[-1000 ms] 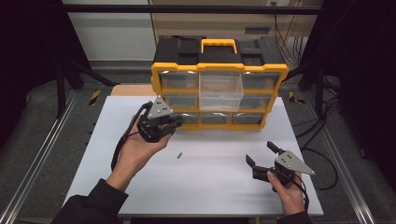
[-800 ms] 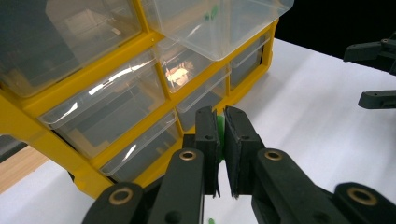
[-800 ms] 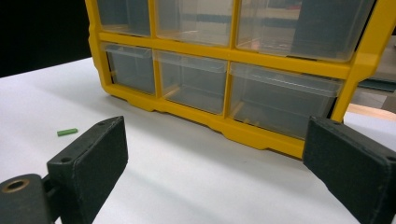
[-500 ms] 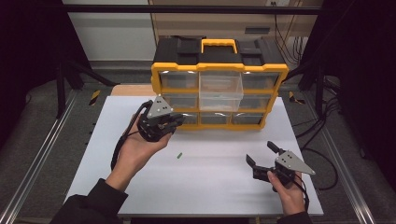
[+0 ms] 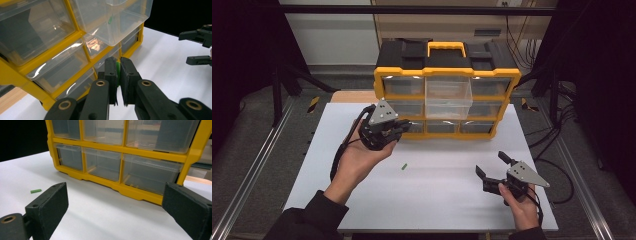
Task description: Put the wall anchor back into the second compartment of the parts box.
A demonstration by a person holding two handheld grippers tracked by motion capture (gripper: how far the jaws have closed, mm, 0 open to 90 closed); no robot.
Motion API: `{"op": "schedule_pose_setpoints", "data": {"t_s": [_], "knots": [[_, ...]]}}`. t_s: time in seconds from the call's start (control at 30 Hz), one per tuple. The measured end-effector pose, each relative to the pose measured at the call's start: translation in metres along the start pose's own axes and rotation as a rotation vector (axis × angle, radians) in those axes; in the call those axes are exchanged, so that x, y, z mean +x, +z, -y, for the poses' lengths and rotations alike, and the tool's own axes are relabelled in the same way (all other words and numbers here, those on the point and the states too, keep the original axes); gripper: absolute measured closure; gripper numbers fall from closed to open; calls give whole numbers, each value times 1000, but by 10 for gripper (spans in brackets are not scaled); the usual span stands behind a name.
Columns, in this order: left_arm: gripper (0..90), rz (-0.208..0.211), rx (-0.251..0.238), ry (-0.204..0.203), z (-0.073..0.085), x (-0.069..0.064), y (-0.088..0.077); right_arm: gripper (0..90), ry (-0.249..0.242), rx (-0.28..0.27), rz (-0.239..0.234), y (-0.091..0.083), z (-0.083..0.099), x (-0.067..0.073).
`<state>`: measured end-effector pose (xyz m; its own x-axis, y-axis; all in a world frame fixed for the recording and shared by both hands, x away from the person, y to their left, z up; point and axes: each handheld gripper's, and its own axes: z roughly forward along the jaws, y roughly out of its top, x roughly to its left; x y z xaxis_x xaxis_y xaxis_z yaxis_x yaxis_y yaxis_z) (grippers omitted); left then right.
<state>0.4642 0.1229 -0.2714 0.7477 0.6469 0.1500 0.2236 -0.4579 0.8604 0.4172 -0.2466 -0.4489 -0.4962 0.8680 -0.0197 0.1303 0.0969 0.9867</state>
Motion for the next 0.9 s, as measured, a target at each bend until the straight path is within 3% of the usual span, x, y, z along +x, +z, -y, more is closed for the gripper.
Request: {"op": "schedule_pose_setpoints", "data": {"t_s": [0.03, 0.07, 0.57, 0.9], "knots": [[837, 0, 11, 15, -1, 1, -1, 71, 0, 0, 0, 0, 0, 0], [837, -1, -5, -1, -1, 0, -1, 71, 0, 0, 0, 0, 0, 0], [837, -3, -25, 17, -13, -2, -8, 71, -2, -1, 0, 0, 0, 0], [837, -8, -75, 11, -18, -4, -12, 71, 9, 5, 0, 0, 0, 1]]}}
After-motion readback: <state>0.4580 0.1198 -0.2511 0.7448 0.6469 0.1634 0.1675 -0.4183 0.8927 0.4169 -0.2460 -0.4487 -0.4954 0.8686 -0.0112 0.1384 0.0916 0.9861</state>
